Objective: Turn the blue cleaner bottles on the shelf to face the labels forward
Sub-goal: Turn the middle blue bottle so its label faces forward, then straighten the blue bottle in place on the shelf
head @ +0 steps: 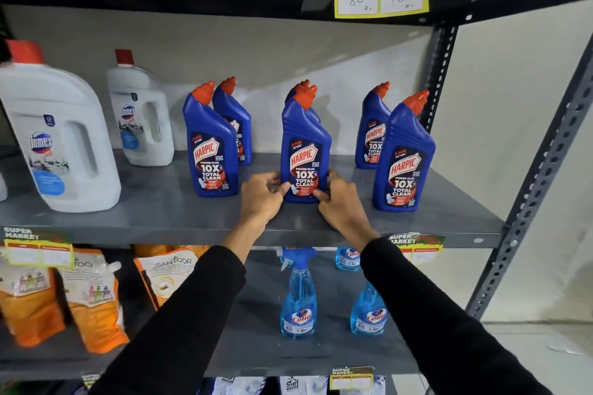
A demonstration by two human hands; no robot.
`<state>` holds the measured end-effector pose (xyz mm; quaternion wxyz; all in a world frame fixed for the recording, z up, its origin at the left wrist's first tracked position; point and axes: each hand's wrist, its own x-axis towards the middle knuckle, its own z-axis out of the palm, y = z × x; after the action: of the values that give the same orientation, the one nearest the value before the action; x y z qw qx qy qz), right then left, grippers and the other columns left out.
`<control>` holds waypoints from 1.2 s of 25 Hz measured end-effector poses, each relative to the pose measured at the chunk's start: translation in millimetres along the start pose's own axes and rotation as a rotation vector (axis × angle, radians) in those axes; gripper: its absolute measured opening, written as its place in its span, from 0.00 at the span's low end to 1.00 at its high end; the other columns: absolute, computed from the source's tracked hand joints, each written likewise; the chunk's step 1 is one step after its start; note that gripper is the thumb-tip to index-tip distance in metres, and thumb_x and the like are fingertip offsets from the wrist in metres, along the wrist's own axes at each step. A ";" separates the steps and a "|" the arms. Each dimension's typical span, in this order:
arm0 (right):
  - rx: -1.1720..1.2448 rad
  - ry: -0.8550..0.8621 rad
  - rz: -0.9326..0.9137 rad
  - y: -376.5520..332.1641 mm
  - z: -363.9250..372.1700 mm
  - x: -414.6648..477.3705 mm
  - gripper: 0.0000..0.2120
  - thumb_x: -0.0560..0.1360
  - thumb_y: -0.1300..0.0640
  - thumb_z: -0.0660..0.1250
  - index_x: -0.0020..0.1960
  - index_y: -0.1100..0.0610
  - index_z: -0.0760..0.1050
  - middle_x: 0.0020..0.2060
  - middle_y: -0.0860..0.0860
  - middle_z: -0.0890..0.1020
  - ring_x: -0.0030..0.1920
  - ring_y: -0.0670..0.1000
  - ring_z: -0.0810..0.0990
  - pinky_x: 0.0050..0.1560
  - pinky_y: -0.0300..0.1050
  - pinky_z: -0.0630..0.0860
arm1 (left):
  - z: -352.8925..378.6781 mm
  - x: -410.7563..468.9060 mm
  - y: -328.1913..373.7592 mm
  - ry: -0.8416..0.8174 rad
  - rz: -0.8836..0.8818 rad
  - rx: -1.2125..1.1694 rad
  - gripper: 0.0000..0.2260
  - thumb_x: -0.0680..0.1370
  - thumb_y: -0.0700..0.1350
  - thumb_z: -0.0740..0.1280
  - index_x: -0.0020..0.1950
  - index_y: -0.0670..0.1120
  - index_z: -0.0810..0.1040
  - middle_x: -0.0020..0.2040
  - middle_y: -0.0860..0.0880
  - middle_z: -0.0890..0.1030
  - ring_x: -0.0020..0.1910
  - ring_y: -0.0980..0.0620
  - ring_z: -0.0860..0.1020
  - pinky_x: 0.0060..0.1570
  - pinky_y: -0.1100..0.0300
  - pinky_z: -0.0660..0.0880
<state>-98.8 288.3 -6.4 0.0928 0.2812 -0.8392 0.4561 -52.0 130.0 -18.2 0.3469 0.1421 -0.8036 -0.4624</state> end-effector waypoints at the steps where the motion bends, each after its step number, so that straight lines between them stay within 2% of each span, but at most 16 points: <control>1: -0.008 0.001 0.000 -0.7 0.0 -1.7 0.21 0.76 0.60 0.68 0.67 0.61 0.68 0.62 0.58 0.78 0.62 0.55 0.77 0.53 0.42 0.75 | -0.4 -0.5 -0.3 0.005 -0.002 -0.002 0.14 0.75 0.41 0.72 0.60 0.43 0.81 0.49 0.51 0.84 0.38 0.68 0.76 0.30 0.83 0.69; 6: -0.032 -0.008 0.009 -2.1 0.2 -3.5 0.21 0.77 0.58 0.67 0.68 0.60 0.67 0.63 0.58 0.77 0.64 0.55 0.76 0.59 0.50 0.78 | -1.2 -3.0 0.8 0.028 -0.008 -0.030 0.14 0.74 0.40 0.73 0.59 0.42 0.82 0.50 0.47 0.85 0.37 0.68 0.76 0.31 0.83 0.69; 10: -0.056 -0.021 0.004 -0.1 0.5 -3.5 0.24 0.77 0.58 0.67 0.70 0.60 0.65 0.64 0.57 0.77 0.64 0.55 0.76 0.58 0.49 0.77 | -1.1 -5.2 0.5 0.034 -0.006 -0.044 0.14 0.74 0.39 0.74 0.59 0.40 0.82 0.50 0.46 0.85 0.36 0.68 0.77 0.31 0.81 0.71; 13: -0.052 -0.023 -0.004 -0.8 -0.9 -6.4 0.33 0.78 0.59 0.65 0.77 0.58 0.53 0.64 0.57 0.76 0.65 0.54 0.75 0.59 0.47 0.76 | -4.0 -8.1 2.4 0.043 0.003 -0.067 0.15 0.73 0.39 0.74 0.59 0.39 0.81 0.52 0.44 0.85 0.40 0.64 0.79 0.34 0.78 0.73; 15: -0.010 0.127 -0.078 -4.8 -0.3 -14.6 0.34 0.80 0.58 0.62 0.79 0.56 0.47 0.71 0.56 0.69 0.71 0.51 0.67 0.66 0.44 0.70 | -9.4 -13.5 4.8 0.101 0.038 -0.088 0.17 0.73 0.39 0.74 0.61 0.38 0.80 0.53 0.44 0.85 0.44 0.59 0.81 0.40 0.76 0.75; 17: -0.020 0.328 -0.274 -11.3 3.5 -27.3 0.29 0.82 0.57 0.59 0.78 0.52 0.50 0.75 0.52 0.61 0.75 0.45 0.57 0.71 0.37 0.61 | -18.2 -20.1 5.0 0.170 0.086 -0.184 0.17 0.73 0.38 0.74 0.62 0.38 0.79 0.52 0.46 0.84 0.47 0.58 0.82 0.45 0.76 0.76; 18: -0.009 0.365 -0.382 -16.9 7.6 -33.1 0.26 0.82 0.56 0.58 0.78 0.50 0.54 0.74 0.51 0.61 0.74 0.45 0.58 0.70 0.36 0.62 | -25.1 -21.8 4.5 0.193 0.127 -0.240 0.16 0.73 0.38 0.74 0.61 0.39 0.80 0.51 0.47 0.85 0.47 0.58 0.83 0.47 0.74 0.76; 20: 0.061 0.281 -0.489 -33.9 20.0 -37.8 0.23 0.82 0.56 0.58 0.76 0.49 0.59 0.70 0.49 0.64 0.70 0.47 0.65 0.65 0.41 0.71 | -43.2 -22.5 3.4 0.240 0.243 -0.280 0.14 0.73 0.39 0.74 0.57 0.41 0.81 0.48 0.49 0.85 0.47 0.58 0.84 0.48 0.70 0.78; 24: 0.143 0.162 -0.432 -73.4 60.7 -29.2 0.25 0.79 0.60 0.61 0.75 0.52 0.60 0.64 0.49 0.70 0.59 0.40 0.72 0.55 0.29 0.72 | -95.3 -5.5 -15.2 0.453 0.316 -0.262 0.12 0.72 0.39 0.75 0.55 0.43 0.82 0.48 0.46 0.84 0.46 0.54 0.83 0.48 0.64 0.79; 26: 0.183 0.112 -0.337 -88.3 84.0 -19.1 0.27 0.79 0.61 0.63 0.76 0.53 0.59 0.65 0.49 0.71 0.60 0.42 0.74 0.54 0.30 0.74 | -123.3 11.5 -34.6 0.526 0.243 -0.213 0.14 0.72 0.39 0.75 0.57 0.43 0.81 0.50 0.44 0.83 0.47 0.52 0.82 0.49 0.60 0.80; 27: 0.212 0.073 -0.274 -92.8 92.9 -13.8 0.28 0.78 0.62 0.63 0.76 0.53 0.59 0.65 0.49 0.70 0.61 0.43 0.73 0.53 0.30 0.74 | -132.8 19.7 -42.7 0.482 0.145 -0.216 0.17 0.72 0.41 0.75 0.60 0.43 0.80 0.52 0.44 0.83 0.48 0.50 0.82 0.50 0.58 0.79; 29: 0.291 -0.008 -0.126 -102.8 109.4 -0.7 0.27 0.78 0.64 0.63 0.75 0.54 0.60 0.65 0.50 0.72 0.64 0.47 0.73 0.52 0.28 0.73 | -143.1 33.1 -54.7 0.254 -0.118 -0.239 0.21 0.73 0.43 0.74 0.64 0.43 0.77 0.56 0.47 0.81 0.52 0.49 0.80 0.53 0.54 0.78; 30: 0.309 -0.043 -0.046 -106.6 117.3 6.6 0.25 0.79 0.64 0.62 0.74 0.55 0.62 0.66 0.52 0.73 0.65 0.49 0.73 0.55 0.33 0.73 | -143.8 37.1 -59.7 0.125 -0.210 -0.224 0.20 0.74 0.44 0.74 0.64 0.43 0.77 0.55 0.47 0.82 0.52 0.49 0.80 0.53 0.54 0.78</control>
<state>-33.0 144.5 5.9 0.0409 0.3210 -0.7541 0.5715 14.9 -14.8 -5.0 0.3598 0.2141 -0.7044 -0.5731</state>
